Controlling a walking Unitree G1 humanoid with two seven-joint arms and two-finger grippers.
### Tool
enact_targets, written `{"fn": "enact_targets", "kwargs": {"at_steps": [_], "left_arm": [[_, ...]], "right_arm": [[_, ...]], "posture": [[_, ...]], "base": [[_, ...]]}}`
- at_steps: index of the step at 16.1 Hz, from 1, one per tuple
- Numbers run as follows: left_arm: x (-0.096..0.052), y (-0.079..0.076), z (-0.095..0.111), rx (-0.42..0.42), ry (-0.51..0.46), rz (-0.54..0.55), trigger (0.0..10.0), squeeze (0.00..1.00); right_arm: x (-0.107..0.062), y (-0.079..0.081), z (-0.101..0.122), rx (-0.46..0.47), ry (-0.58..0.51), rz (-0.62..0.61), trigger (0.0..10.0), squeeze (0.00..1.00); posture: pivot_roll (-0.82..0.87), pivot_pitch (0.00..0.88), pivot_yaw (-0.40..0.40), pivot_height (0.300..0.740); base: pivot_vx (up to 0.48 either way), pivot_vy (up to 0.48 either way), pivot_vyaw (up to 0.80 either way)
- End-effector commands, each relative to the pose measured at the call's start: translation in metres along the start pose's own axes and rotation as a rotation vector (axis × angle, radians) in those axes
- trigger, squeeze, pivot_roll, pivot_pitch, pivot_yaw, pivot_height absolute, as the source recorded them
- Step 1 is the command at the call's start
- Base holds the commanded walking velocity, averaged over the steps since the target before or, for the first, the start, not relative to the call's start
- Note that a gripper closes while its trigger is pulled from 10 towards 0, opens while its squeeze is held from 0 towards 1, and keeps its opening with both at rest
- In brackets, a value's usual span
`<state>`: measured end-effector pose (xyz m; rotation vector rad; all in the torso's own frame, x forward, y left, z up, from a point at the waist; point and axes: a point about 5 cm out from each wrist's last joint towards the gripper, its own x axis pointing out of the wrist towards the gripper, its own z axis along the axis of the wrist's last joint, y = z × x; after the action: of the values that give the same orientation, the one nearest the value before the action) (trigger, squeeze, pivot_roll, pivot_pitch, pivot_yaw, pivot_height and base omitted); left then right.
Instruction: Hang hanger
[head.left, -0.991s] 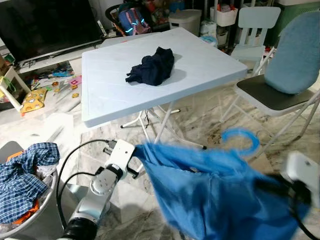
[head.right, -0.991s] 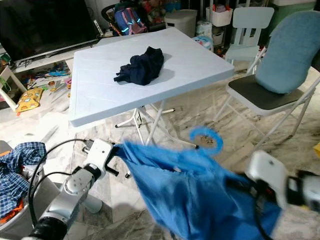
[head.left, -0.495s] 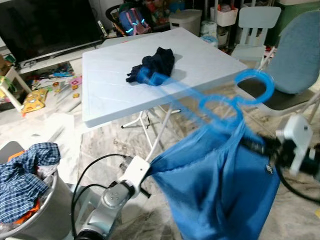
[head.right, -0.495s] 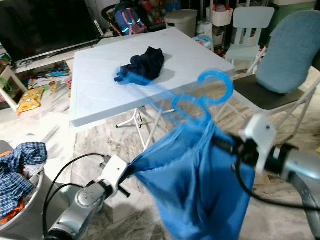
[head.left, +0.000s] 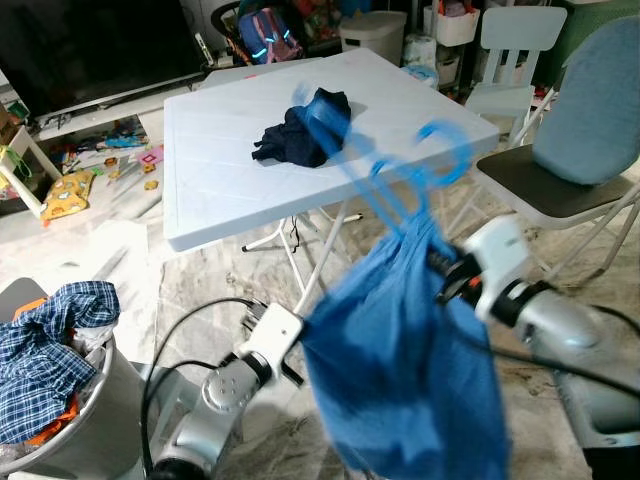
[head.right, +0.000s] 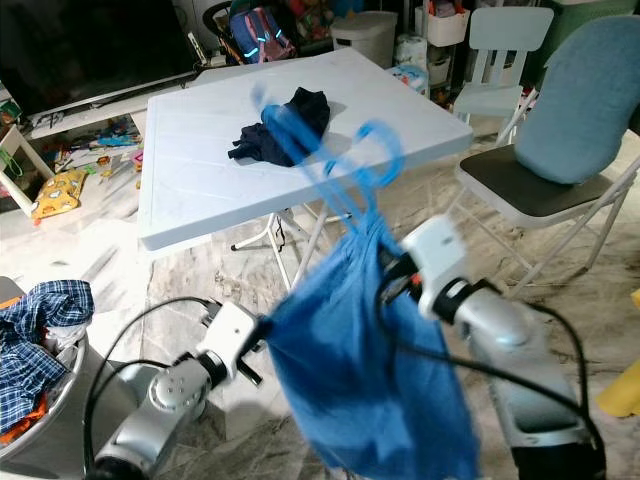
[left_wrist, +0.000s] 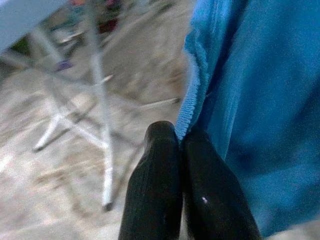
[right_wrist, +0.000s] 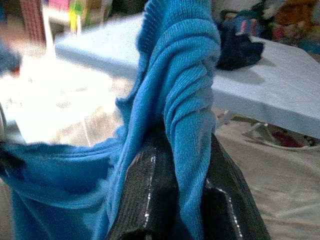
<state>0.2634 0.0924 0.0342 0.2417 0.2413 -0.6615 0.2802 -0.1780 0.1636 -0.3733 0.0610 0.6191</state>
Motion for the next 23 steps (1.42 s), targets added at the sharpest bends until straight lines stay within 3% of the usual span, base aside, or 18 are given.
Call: {"fn": "enact_targets", "kwargs": {"at_steps": [1,2,5,7,11,12,15,18,23], "left_arm": [[-0.002,-0.005,0.008,0.028,-0.047,-0.067,10.0,1.00],[-0.004,-0.012,0.012,0.079,-0.084,-0.137,10.0,1.00],[-0.010,-0.018,0.013,0.106,-0.108,-0.226,10.0,1.00],[-0.018,-0.013,0.016,0.129,-0.124,-0.287,10.0,1.00],[-0.022,-0.007,0.019,0.138,-0.136,-0.309,10.0,1.00],[-0.026,-0.003,0.025,0.133,-0.162,-0.305,10.0,1.00],[-0.032,0.002,0.036,0.149,-0.191,-0.336,10.0,1.00],[-0.036,0.001,0.035,0.209,-0.155,-0.417,10.0,1.00],[-0.040,0.014,0.030,0.285,-0.111,-0.404,10.0,1.00]], "right_arm": [[-0.002,0.000,-0.003,-0.084,0.024,0.027,10.0,0.00],[-0.007,-0.007,-0.009,-0.127,0.066,0.057,10.0,0.00],[-0.006,-0.018,-0.018,-0.181,0.121,0.089,10.0,0.00],[0.002,-0.023,-0.034,-0.265,0.192,0.177,10.0,0.00],[0.014,-0.028,-0.045,-0.269,0.200,0.234,10.0,0.00],[0.013,-0.031,-0.050,-0.339,0.219,0.276,10.0,0.00],[0.002,-0.040,-0.056,-0.406,0.258,0.344,10.0,0.00],[-0.017,-0.046,-0.068,-0.477,0.328,0.447,10.0,0.00],[-0.046,-0.035,-0.059,-0.370,0.271,0.704,10.0,0.00]], "posture": [[-0.23,0.000,0.137,0.740],[-0.24,0.000,0.137,0.740],[-0.25,0.000,0.140,0.740],[-0.23,0.000,0.141,0.740],[-0.22,0.000,0.139,0.740],[-0.21,0.000,0.138,0.740],[-0.21,0.000,0.137,0.740],[-0.22,0.000,0.144,0.740],[-0.21,0.000,0.137,0.740]], "base": [[0.000,0.000,0.00],[0.000,0.000,0.00],[0.000,0.000,0.00],[0.000,0.000,0.00],[0.000,0.000,0.00],[0.000,0.000,0.00],[0.000,0.000,0.00],[0.000,0.000,0.00],[0.000,0.000,0.00]]}}
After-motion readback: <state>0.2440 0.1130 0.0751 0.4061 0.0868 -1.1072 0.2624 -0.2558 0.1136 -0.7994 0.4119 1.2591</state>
